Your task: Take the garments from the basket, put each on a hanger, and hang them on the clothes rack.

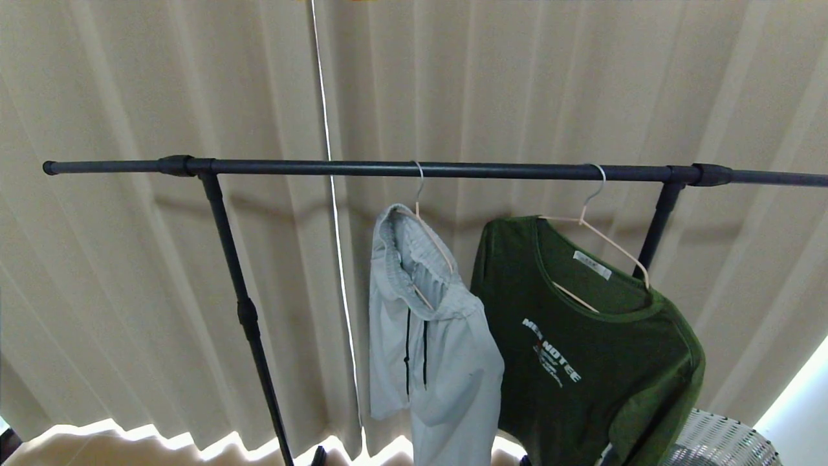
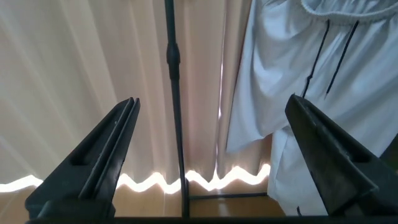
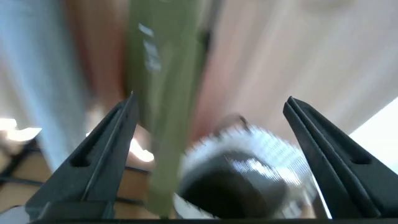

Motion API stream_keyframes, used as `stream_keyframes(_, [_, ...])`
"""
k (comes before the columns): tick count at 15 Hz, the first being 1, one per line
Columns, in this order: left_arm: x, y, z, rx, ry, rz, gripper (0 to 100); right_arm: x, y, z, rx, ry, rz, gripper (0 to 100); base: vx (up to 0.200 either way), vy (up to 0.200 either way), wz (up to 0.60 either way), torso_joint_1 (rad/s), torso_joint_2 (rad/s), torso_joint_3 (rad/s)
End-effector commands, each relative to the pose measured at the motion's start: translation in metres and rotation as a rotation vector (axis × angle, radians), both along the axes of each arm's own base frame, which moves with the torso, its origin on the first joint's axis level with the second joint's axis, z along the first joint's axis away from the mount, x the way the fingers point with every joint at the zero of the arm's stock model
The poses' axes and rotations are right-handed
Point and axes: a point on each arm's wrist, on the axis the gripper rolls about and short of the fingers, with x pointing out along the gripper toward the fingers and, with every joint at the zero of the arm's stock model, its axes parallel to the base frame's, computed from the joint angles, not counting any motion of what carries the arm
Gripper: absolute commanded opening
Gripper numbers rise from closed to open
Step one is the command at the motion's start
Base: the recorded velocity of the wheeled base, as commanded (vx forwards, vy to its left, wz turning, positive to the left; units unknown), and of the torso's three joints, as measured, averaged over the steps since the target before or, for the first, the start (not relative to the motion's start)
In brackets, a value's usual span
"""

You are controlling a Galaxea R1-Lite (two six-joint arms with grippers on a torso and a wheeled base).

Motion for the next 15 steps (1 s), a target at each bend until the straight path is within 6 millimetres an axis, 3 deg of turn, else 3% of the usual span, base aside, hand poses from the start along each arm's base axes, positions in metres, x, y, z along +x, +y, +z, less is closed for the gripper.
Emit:
stream_keyframes(1, [-0.0009,-0.0001,-0.0001,0.0,-0.011,0.001,100,0.0011,0.0003,-0.0048,0.011,0.011,0.021,100,0.0,0.0,0.0,0.0,0.0,0.0])
stream_keyframes(5, [-0.001,-0.0007,-0.0001,0.003,-0.011,-0.027,100,-0.004,-0.0019,-0.0057,0.014,-0.041,0.155,100,0.0,0.0,0.0,0.0,0.0,0.0])
stream_keyframes(13, [-0.0009,-0.0007,-0.0003,0.056,-0.013,-0.035,100,-0.006,-0.0046,-0.007,0.098,-0.073,-0.005,100,0.0,0.0,0.0,0.0,0.0,0.0])
stream_keyframes(15, [-0.0022,0.0018,-0.0004,0.047,-0.022,-0.191,100,-0.0059,-0.0053,-0.007,0.116,-0.073,-0.037,100,0.0,0.0,0.0,0.0,0.0,0.0])
